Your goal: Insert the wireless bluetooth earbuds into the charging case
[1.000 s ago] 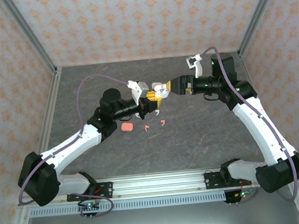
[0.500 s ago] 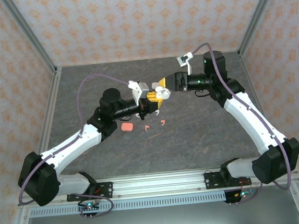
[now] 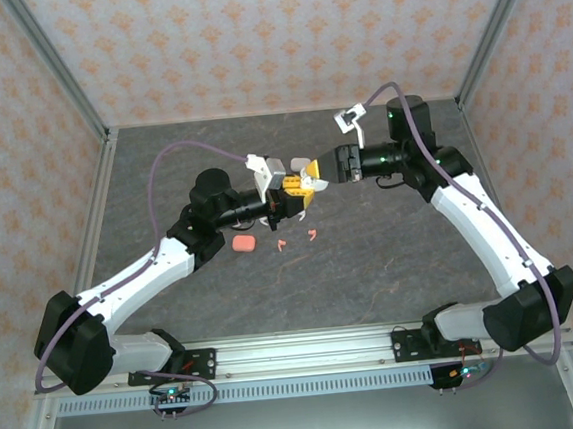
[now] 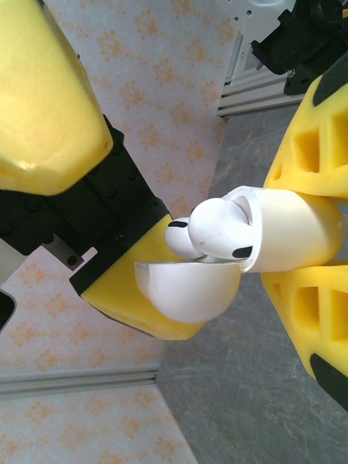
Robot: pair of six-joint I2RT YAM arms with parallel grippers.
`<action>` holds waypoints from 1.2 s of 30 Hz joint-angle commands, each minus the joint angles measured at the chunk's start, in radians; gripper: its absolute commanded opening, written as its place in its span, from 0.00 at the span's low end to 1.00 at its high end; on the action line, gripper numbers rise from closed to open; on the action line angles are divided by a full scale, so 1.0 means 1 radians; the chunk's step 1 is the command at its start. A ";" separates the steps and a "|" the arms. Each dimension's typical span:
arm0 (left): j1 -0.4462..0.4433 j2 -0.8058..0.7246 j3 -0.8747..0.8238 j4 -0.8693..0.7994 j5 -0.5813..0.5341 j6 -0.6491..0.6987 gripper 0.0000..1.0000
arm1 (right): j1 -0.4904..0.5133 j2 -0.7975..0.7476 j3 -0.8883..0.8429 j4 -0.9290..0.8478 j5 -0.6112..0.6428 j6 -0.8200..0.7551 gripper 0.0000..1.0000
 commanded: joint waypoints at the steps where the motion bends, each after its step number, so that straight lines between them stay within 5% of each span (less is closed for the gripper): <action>1: 0.005 -0.014 0.023 0.003 -0.012 -0.009 0.00 | -0.002 -0.057 0.032 -0.023 -0.014 -0.059 0.73; 13: 0.005 -0.010 0.024 -0.006 -0.026 -0.010 0.00 | -0.033 -0.100 0.003 -0.113 0.113 -0.107 0.76; 20: 0.022 0.006 0.038 -0.090 -0.111 -0.011 0.00 | -0.080 -0.173 -0.028 -0.146 0.633 -0.061 0.91; 25: 0.111 0.100 0.080 -0.187 -0.131 -0.078 0.00 | -0.082 -0.239 -0.112 -0.147 0.968 -0.015 1.00; 36: 0.281 0.527 0.422 -0.555 -0.173 -0.121 0.00 | -0.081 -0.282 -0.196 -0.161 1.139 0.004 0.99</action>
